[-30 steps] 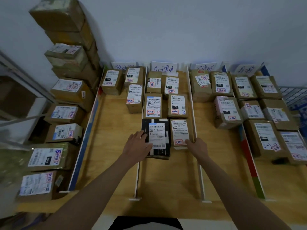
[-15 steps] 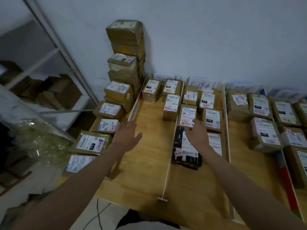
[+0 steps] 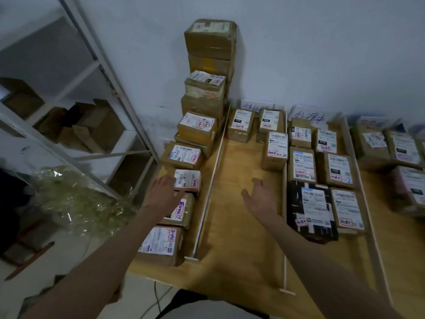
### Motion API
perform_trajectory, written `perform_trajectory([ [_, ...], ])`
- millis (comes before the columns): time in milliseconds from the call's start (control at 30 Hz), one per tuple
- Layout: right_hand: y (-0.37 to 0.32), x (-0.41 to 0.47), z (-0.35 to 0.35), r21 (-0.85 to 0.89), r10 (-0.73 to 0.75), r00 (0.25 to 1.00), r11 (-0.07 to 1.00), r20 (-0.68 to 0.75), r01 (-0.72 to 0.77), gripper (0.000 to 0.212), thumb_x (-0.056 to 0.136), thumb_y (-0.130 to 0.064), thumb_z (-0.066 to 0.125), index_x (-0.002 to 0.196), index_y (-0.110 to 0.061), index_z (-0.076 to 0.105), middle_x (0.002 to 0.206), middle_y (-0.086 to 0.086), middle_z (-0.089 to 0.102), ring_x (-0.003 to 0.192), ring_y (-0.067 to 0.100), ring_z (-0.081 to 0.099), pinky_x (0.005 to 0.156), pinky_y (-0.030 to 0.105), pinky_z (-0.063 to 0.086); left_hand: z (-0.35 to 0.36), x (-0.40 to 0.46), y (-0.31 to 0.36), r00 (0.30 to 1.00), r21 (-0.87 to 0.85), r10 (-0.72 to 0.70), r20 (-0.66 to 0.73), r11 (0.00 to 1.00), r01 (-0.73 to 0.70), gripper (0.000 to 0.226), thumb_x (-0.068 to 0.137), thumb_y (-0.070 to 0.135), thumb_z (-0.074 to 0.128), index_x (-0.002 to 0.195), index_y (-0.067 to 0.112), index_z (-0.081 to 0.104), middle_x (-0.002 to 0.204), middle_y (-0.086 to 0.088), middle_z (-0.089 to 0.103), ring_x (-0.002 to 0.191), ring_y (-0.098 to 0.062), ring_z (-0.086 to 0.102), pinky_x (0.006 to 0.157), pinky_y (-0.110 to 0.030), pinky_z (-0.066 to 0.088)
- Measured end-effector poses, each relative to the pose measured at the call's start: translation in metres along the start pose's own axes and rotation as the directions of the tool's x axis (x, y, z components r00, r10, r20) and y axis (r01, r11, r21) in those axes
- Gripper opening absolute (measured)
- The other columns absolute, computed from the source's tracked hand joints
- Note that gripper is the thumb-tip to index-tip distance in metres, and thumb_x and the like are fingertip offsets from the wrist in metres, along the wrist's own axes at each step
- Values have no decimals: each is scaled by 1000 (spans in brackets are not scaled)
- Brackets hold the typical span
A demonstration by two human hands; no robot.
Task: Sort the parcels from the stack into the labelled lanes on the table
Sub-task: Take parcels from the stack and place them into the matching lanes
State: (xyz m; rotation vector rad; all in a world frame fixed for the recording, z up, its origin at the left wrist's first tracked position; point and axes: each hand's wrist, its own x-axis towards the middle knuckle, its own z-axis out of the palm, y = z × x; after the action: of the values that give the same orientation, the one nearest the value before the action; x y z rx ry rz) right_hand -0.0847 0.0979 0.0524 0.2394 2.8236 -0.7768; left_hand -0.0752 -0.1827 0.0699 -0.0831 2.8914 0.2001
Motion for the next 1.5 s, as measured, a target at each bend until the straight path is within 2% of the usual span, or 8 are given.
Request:
perform_trajectory([
  [467,-123,26,107,139,122,970,979,209,-153,47,101,-22,49,142,-1,40,142,18,48,132,32,44,103,37,39,27,77,-88,980,-52,44,192,998,-34,53,101,49,37,136,11,49,139,-12,52,132,-29,44,116,-45,25],
  [667,-143,47,123,327,222,925,889,308,-322,39,102,-14,45,140,-7,44,134,15,59,120,32,59,98,45,51,49,100,-89,971,-244,-7,239,967,67,48,100,52,39,112,9,59,109,-11,66,109,-31,59,106,-50,37],
  [800,-145,49,125,437,277,913,811,298,-389,44,102,-12,43,145,-12,38,131,13,61,115,27,61,88,39,55,56,99,-87,981,-443,-25,194,890,111,37,97,49,49,108,14,58,94,-5,69,87,-27,66,93,-48,50],
  [933,-141,48,115,495,237,949,811,207,-311,49,104,-19,45,151,-19,30,121,11,63,96,16,63,62,16,47,52,89,-84,995,-562,-34,96,823,83,45,95,44,58,126,11,57,115,-6,67,100,-25,64,86,-44,53],
  [1067,-139,55,94,473,148,971,853,189,-222,54,103,-24,48,153,-21,28,117,12,65,89,15,65,65,19,52,44,90,-80,998,-659,-26,58,750,58,49,93,44,61,132,14,54,123,-3,61,106,-20,61,88,-44,54],
  [1167,-134,66,77,443,171,953,855,251,-270,46,99,-25,57,141,-19,40,123,17,60,83,16,67,55,19,52,31,95,-76,999,-680,32,23,734,-7,50,92,44,63,133,17,55,123,-1,61,102,-15,62,87,-40,55],
  [1300,-123,66,53,439,198,920,831,338,-341,36,95,-22,65,119,-9,43,108,12,67,85,24,72,71,36,62,14,102,-69,990,-694,139,5,713,-97,50,91,35,65,137,18,53,128,-3,60,110,-17,60,93,-42,54],
  [1500,-108,49,28,419,118,928,867,354,-270,33,95,-30,65,122,-12,58,99,3,71,85,16,66,79,32,57,-13,113,-39,971,-674,234,-49,709,-205,46,95,26,63,139,18,52,133,-4,55,118,-18,54,101,-35,47],
])
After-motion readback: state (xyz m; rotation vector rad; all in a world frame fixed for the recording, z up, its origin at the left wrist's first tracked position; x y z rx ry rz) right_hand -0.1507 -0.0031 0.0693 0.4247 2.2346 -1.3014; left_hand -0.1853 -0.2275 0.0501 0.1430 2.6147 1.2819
